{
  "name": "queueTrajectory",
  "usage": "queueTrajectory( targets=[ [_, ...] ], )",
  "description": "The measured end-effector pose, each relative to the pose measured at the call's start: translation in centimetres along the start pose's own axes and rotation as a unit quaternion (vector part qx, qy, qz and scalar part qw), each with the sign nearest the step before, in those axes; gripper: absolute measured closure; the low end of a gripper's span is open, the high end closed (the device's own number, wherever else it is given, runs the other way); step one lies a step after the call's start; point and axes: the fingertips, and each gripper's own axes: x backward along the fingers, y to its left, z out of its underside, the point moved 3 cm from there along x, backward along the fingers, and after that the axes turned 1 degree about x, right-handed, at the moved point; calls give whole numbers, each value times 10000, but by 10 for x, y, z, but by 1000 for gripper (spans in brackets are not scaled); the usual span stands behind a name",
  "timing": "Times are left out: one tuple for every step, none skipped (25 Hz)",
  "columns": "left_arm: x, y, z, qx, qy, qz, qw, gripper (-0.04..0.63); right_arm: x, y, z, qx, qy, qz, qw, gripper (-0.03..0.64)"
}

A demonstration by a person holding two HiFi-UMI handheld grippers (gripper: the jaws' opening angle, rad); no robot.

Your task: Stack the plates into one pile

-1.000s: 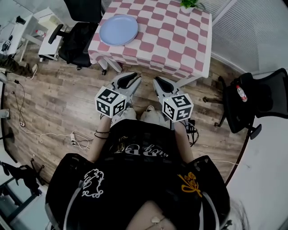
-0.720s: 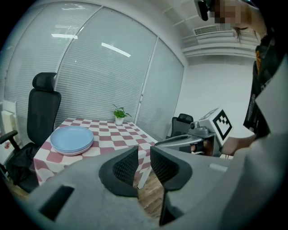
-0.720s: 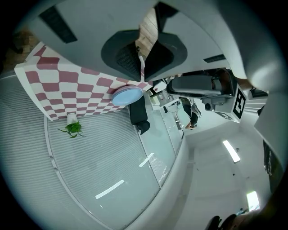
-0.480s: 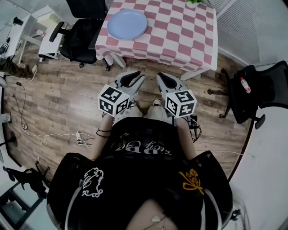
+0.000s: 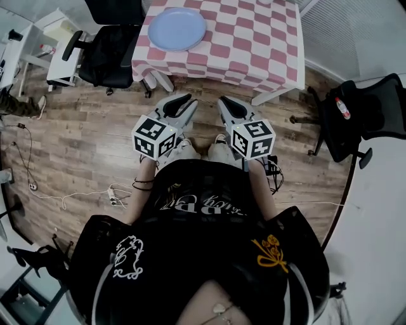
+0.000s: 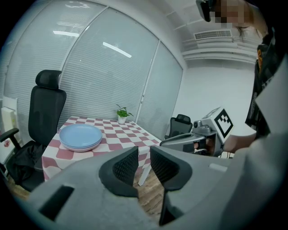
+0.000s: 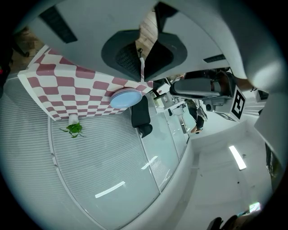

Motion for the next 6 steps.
queueTrajectory(
  targets=[
    [1, 1, -1, -3, -4, 3, 10000, 502, -1, 1, -1, 6, 6, 8, 10000, 588],
    [1, 3, -1, -7, -14, -1, 10000, 502, -2, 1, -2, 20, 11, 9, 10000, 588],
    [2, 5, -2, -9, -28, -14, 10000, 502, -4, 2, -3, 42, 13, -1, 10000, 588],
    [3, 7, -3, -10, -44, -35, 10000, 502, -6, 3, -4, 69, 15, -21, 10000, 588],
    [3, 9, -3, -11, -62, -59, 10000, 502, -9, 4, -5, 98, 19, -45, 9999, 588],
    [4, 11, -3, -11, -79, -85, 9999, 502, -11, 5, -6, 129, 23, -72, 9999, 588]
  ],
)
